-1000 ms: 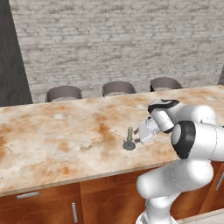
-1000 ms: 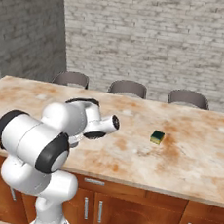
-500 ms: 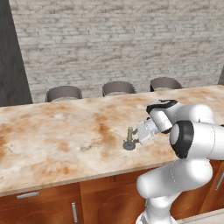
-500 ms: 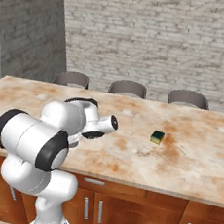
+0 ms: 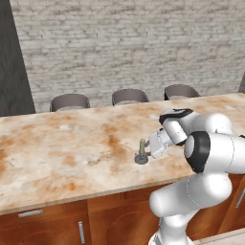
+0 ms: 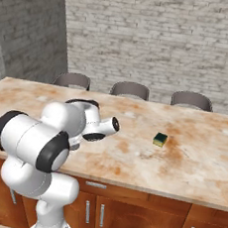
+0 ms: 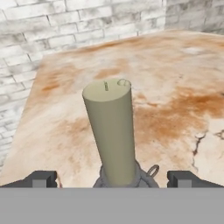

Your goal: Pick the jar and candle from the dining table and place them in the open cabinet. Close the cabinet after placing the objects.

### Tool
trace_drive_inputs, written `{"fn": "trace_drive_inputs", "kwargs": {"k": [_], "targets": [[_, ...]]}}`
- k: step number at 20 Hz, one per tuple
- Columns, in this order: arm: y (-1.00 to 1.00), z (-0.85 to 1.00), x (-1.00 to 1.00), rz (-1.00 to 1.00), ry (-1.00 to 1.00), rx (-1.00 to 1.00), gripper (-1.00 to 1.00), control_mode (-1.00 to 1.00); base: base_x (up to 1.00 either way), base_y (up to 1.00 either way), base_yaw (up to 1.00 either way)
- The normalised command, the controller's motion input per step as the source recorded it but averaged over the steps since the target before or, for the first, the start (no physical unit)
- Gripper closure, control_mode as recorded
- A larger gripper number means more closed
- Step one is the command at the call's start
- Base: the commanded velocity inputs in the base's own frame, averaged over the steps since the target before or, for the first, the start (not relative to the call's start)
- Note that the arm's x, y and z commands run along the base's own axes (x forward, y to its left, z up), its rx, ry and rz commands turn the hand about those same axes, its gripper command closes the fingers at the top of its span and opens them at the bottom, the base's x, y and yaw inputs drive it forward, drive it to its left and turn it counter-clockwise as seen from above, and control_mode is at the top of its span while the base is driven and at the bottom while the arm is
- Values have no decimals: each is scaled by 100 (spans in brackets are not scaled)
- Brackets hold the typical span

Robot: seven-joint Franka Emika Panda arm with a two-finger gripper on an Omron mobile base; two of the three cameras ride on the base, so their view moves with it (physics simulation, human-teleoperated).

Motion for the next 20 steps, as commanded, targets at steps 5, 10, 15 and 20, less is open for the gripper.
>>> {"fn": "trace_drive_inputs", "kwargs": {"k": [5, 10, 15, 20], "targets": [[10, 0, 0, 0, 0, 0, -100, -100, 0, 0, 0], [8, -3, 2, 0, 0, 0, -100, -100, 0, 0, 0], [0, -4, 8, -1, 0, 0, -100, -100, 0, 0, 0], [0, -5, 9, -3, 0, 0, -100, -100, 0, 0, 0]]}}
